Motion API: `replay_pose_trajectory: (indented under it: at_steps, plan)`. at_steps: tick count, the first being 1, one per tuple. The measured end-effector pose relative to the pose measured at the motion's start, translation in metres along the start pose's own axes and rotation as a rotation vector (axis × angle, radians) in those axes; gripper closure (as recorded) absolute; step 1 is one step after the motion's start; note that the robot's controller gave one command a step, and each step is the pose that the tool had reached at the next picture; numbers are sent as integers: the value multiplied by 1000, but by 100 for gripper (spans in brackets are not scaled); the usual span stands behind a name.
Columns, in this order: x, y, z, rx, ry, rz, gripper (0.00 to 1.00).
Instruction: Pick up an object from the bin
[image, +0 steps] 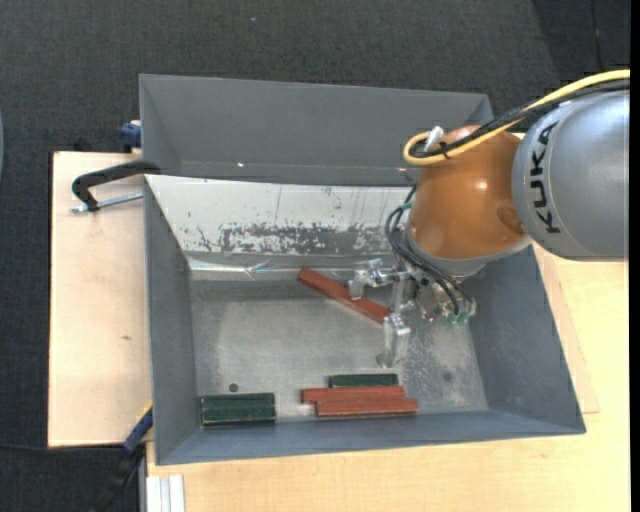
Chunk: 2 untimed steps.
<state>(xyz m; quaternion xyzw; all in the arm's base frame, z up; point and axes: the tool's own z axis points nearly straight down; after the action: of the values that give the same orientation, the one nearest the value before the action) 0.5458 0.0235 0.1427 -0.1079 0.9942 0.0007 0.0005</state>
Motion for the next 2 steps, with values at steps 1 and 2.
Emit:
replay_pose_trajectory:
  at_steps: [1,2]
  plan:
    - [28,30,42,2,-6,-20,0]
    - [18,1,70,1,-4,86,100]
